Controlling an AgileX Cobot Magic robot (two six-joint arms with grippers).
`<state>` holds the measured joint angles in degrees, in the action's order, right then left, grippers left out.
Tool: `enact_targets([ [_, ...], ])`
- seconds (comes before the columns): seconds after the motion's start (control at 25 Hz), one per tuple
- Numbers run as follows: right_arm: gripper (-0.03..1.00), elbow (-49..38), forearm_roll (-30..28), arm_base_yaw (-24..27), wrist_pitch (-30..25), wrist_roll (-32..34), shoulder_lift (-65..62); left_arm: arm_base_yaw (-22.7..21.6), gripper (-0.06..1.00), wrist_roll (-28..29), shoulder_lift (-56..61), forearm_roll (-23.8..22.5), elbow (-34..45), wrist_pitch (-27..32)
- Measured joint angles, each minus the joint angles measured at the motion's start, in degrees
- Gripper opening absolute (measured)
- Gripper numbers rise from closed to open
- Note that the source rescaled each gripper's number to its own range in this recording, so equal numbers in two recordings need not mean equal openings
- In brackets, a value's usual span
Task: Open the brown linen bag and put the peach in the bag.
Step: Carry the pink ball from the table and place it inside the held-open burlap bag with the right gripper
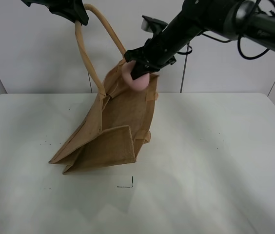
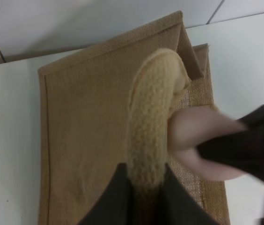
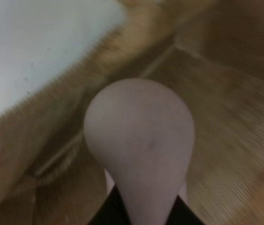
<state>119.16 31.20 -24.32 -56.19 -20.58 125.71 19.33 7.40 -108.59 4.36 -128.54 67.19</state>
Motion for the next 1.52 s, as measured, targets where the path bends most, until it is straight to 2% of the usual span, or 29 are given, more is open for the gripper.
enact_targets([
  [0.24, 0.0, 0.0, 0.63, -2.64, 3.73, -0.3, 7.42, 0.0, 0.0, 0.0, 0.0, 0.0, 0.0, 0.0],
  [0.4, 0.0, -0.07, 3.99, -2.76, 4.64, -2.58, 10.87, 0.0, 0.0, 0.0, 0.0, 0.0, 0.0, 0.0],
  [0.6, 0.0, -0.07, 7.21, -3.01, 6.19, -5.05, 11.72, 0.0, 0.0, 0.0, 0.0, -0.05, 0.0, 0.0],
  [1.04, 0.01, -0.07, 7.57, -3.13, 7.42, -8.83, 11.72, 0.0, 0.0, 0.0, 0.0, -0.05, 0.0, 0.0],
  [1.08, 0.05, -0.07, 7.57, -3.13, 7.5, -8.83, 11.72, 0.0, 0.0, 0.0, 0.0, -0.05, 0.0, 0.0],
  [1.12, 0.14, -0.07, 7.57, -3.13, 7.5, -8.83, 11.72, 0.0, 0.0, 0.0, 0.0, -0.05, 0.0, 0.0],
  [1.2, 0.45, -0.07, 7.57, -3.13, 7.54, -8.83, 11.72, 0.0, 0.0, 0.0, 0.0, -0.05, 0.0, 0.0],
  [1.24, 0.66, -0.07, 7.57, -3.13, 7.54, -8.83, 11.72, 0.0, 0.0, 0.0, 0.0, -0.05, 0.0, 0.0],
  [1.28, 0.8, -0.07, 7.57, -3.13, 7.54, -8.83, 11.72, 0.0, 0.0, 0.0, 0.0, -0.05, 0.0, 0.0],
  [1.36, 0.92, -0.07, 7.59, -3.13, 7.46, -8.83, 11.72, 0.0, 0.0, 0.0, 0.0, -0.05, 0.0, 0.0],
  [1.52, 0.99, -0.07, 5.11, -3.13, 4.5, -8.39, 9.77, 0.0, 0.0, 0.0, 0.0, 0.0, 0.0, -0.06],
])
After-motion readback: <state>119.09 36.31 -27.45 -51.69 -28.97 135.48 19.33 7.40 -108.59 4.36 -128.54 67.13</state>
